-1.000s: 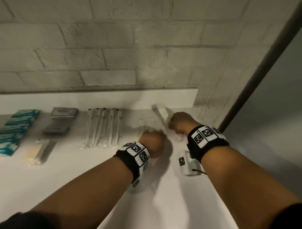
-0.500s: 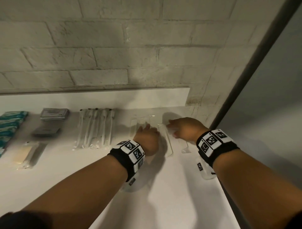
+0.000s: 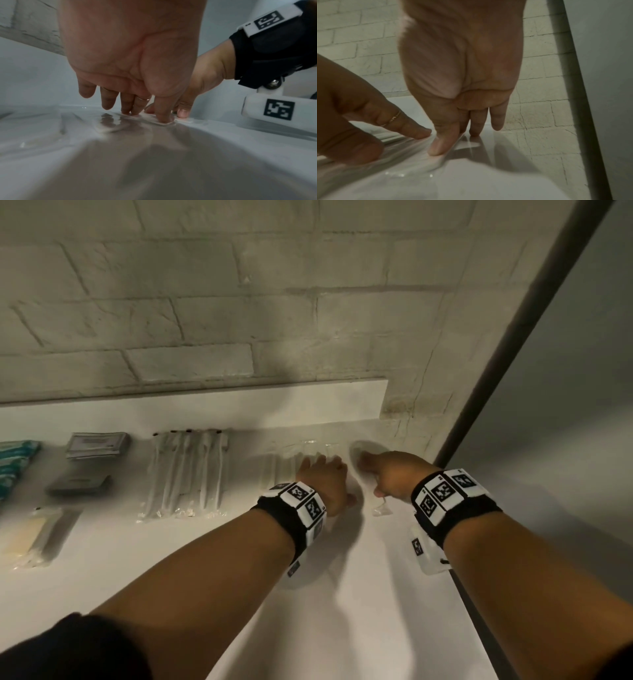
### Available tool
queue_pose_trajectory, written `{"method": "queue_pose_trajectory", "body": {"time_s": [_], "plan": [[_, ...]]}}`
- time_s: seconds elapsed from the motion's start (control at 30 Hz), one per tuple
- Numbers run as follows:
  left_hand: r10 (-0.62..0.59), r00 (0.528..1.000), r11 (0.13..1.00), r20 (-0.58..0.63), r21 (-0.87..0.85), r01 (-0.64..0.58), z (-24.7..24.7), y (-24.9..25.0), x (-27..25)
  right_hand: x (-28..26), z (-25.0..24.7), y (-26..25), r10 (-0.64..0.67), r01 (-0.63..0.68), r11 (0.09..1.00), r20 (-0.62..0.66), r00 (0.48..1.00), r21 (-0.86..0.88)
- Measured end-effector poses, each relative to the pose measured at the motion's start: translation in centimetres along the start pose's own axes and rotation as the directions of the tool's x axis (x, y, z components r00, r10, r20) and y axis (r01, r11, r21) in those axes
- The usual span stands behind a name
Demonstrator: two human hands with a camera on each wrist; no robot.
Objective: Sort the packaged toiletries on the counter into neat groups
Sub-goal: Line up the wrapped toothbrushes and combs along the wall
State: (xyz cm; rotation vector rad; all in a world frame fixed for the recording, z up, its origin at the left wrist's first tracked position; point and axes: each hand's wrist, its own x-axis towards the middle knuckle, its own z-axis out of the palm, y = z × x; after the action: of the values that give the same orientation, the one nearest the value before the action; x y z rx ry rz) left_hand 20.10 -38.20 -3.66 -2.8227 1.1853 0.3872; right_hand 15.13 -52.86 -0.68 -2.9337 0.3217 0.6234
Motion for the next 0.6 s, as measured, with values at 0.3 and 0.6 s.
{"method": "queue_pose_trajectory", "body": {"time_s": [0.3,0.6], "plan": [[-0.003,0.999,0.996,-0.053,-0.088,-0.002,0.2,-0.3,-0.2,0.3,-0.7,0.1,0.006,-0.006,0.999,0.002,1.0,0.037],[0.013,1.0,0.997,-0.003,-0.072,-0.014,0.0,-0.3,-0.1,-0.4,-0.9,0.3,-0.039,0.038,0.999,0.018,0.999,0.038]]}}
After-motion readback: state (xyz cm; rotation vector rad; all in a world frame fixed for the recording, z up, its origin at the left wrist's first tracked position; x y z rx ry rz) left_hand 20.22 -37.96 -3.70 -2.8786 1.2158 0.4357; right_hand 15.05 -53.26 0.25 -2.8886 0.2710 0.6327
